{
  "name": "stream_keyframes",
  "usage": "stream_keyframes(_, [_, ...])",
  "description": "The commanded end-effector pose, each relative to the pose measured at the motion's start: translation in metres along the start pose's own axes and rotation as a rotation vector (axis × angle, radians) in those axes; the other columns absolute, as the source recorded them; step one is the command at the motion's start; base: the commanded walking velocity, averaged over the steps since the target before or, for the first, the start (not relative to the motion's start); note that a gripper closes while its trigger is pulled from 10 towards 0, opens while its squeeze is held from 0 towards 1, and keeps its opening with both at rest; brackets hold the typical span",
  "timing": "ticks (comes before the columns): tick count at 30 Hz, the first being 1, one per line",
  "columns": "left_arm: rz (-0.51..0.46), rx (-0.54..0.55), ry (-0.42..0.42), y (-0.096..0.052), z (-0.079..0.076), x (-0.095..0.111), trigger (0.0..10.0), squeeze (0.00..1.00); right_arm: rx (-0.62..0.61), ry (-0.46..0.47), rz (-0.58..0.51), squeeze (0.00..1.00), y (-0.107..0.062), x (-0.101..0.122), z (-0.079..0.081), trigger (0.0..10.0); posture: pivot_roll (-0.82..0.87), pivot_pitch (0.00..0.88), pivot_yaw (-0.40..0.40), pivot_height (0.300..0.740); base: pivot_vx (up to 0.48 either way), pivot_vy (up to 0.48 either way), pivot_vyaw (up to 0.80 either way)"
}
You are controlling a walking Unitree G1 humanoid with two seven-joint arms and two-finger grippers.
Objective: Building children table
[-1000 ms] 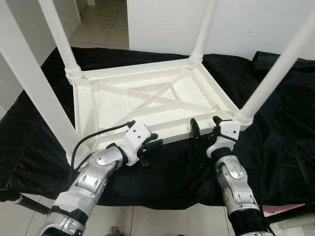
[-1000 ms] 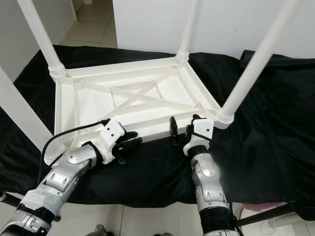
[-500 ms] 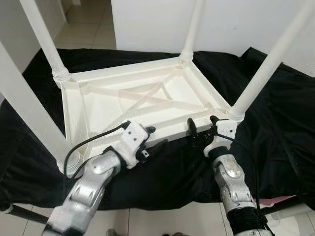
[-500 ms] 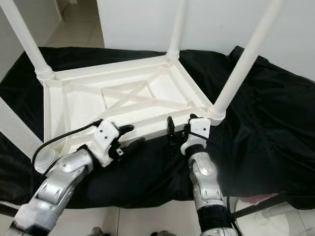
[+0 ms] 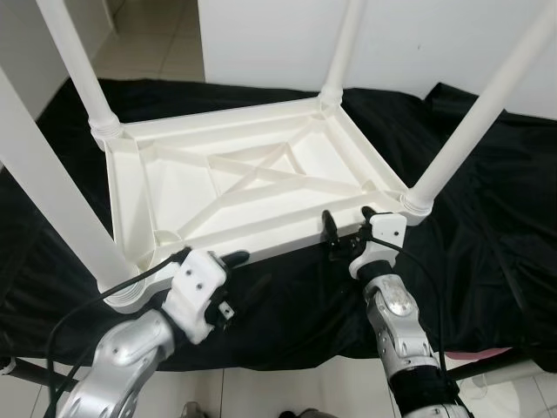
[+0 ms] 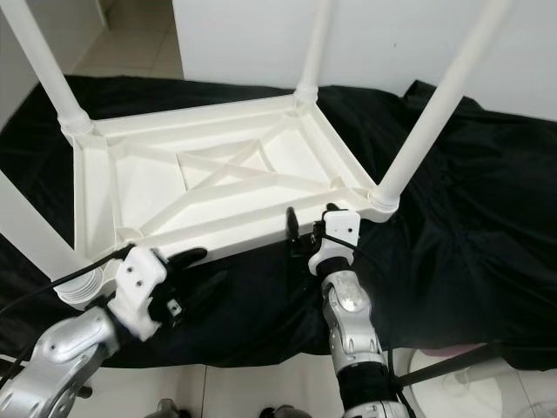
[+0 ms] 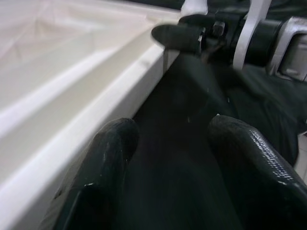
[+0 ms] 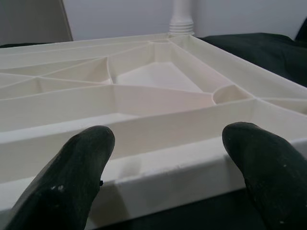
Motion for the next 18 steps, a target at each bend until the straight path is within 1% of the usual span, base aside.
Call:
stream_keyframes(1, [0.042,-0.051,-0.042,-0.018,-0.008,0.0,10.0,0.0,-0.027,0.005,0.015,0.0,-0.008,-0.005,-0.004,10.0,0.1,0.122,-0.097,0.74,0.0,0.0,0.0])
stream_keyframes(2, [0.042,-0.051,-0.042,-0.018,-0.008,0.0,10.0,0.0,-0.027,0.005,0.015,0.0,-0.008,-0.005,-0.004,10.0,0.1,0.122,-0.097,0.74,0.0,0.0,0.0])
stream_keyframes(4, [0.093,-0.061,-0.073,-0.035,-0.009,-0.002,10.0,0.0,-0.021,0.005,0.028,0.0,-0.013,-0.01,-0.004,10.0,0.1,0.125,-0.1,0.74,0.0,0.0,0.0])
stream_keyframes(5, [0.117,-0.061,-0.076,-0.04,-0.008,-0.003,10.0,0.0,-0.019,0.006,0.032,0.0,-0.014,-0.011,-0.004,10.0,0.1,0.125,-0.1,0.74,0.0,0.0,0.0])
stream_keyframes(6, [0.117,-0.061,-0.076,-0.04,-0.008,-0.003,10.0,0.0,-0.019,0.006,0.032,0.0,-0.014,-0.011,-0.004,10.0,0.1,0.125,-0.1,0.74,0.0,0.0,0.0])
stream_keyframes(7, [0.185,-0.03,-0.048,-0.057,0.003,-0.004,10.0,0.0,-0.02,0.001,0.036,0.0,-0.015,-0.013,-0.006,10.0,0.11,0.13,-0.106,0.74,0.0,0.0,0.0])
stream_keyframes(8, [0.208,-0.012,-0.038,-0.064,0.008,-0.003,10.0,0.0,-0.022,-0.001,0.037,0.0,-0.015,-0.013,-0.007,10.0,0.11,0.13,-0.106,0.74,0.0,0.0,0.0])
stream_keyframes(9, [0.208,-0.012,-0.038,-0.064,0.008,-0.003,10.0,0.0,-0.022,-0.001,0.037,0.0,-0.015,-0.013,-0.007,10.0,0.11,0.13,-0.106,0.74,0.0,0.0,0.0])
stream_keyframes(10, [0.23,0.022,-0.027,-0.073,0.018,0.0,10.0,0.0,-0.024,-0.007,0.039,0.0,-0.014,-0.014,-0.009,10.0,0.12,0.131,-0.109,0.74,0.0,0.0,0.0])
stream_keyframes(11, [0.23,0.022,-0.027,-0.073,0.018,0.0,10.0,0.0,-0.024,-0.007,0.039,0.0,-0.014,-0.014,-0.009,10.0,0.12,0.131,-0.109,0.74,0.0,0.0,0.0])
stream_keyframes(12, [0.258,0.06,-0.017,-0.084,0.028,0.002,10.0,0.0,-0.027,-0.011,0.039,0.0,-0.014,-0.014,-0.009,10.0,0.13,0.133,-0.109,0.74,0.0,0.0,0.0])
stream_keyframes(13, [0.274,0.083,-0.012,-0.091,0.034,0.004,10.0,0.0,-0.028,-0.014,0.039,0.0,-0.014,-0.014,-0.01,10.0,0.13,0.133,-0.109,0.74,0.0,0.0,0.0])
stream_keyframes(14, [0.295,0.12,0.0,-0.102,0.043,0.006,10.0,0.0,-0.029,-0.017,0.04,0.0,-0.014,-0.014,-0.01,10.0,0.13,0.134,-0.111,0.74,0.0,0.0,0.0])
stream_keyframes(16, [0.32,0.171,0.018,-0.117,0.055,0.01,10.0,0.0,-0.031,-0.018,0.042,0.0,-0.015,-0.015,-0.011,10.0,0.13,0.137,-0.11,0.74,0.0,0.0,0.0])
stream_keyframes(17, [0.329,0.19,0.024,-0.123,0.058,0.012,10.0,0.0,-0.031,-0.018,0.043,0.0,-0.015,-0.015,-0.011,10.0,0.13,0.138,-0.109,0.74,0.0,0.0,0.0])
stream_keyframes(18, [0.329,0.19,0.024,-0.123,0.058,0.012,10.0,0.0,-0.031,-0.018,0.043,0.0,-0.015,-0.015,-0.011,10.0,0.13,0.138,-0.109,0.74,0.0,0.0,0.0])
Point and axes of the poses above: a point about 5 cm out from each wrist's last joint towards the gripper, its own y axis pointing out of the wrist towards the gripper, its own x axis along the axis of the wrist's last joint, z = x × y, the point moved 3 cm from there along y, pointing out of the wrist towards the gripper, and after that the axes turned 11 degrees about -y, right-handed, at the moved point
